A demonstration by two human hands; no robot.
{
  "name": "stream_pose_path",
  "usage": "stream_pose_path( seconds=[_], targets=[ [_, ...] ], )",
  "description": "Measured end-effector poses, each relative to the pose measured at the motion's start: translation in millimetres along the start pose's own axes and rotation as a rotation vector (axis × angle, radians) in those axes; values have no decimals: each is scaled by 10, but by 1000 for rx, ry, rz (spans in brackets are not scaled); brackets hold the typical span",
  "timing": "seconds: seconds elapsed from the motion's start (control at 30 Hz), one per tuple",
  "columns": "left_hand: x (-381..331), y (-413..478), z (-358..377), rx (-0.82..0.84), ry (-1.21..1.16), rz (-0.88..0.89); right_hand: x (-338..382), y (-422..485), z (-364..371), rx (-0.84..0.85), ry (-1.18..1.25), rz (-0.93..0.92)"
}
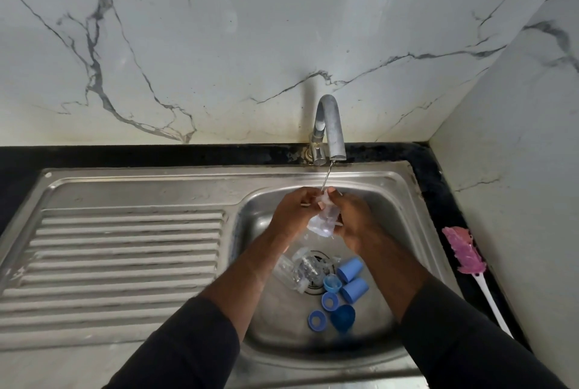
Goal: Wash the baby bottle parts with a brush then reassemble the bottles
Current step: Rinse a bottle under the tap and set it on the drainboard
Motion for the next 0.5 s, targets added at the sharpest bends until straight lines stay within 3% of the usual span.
stream_pose_path(
  seconds=[0.2,0.37,0.5],
  targets=[
    [-29,-2,-10,44,-63,-48,32,5,-46,3,142,29],
    [-14,-13,22,-72,-62,21,77,-25,-51,48,-69,72],
    [-9,-18,-11,-95,-122,6,61,19,-32,59,-62,26]
  ],
)
Point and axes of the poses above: each hand's wrist, its own y-axis towards the middle knuckle, its own z-axis out of the palm, x = y × z, the point moved 2 cm from there along y, towards the middle knuckle, and after that the axes turned 2 degrees about -x, right-handed, at the moved point
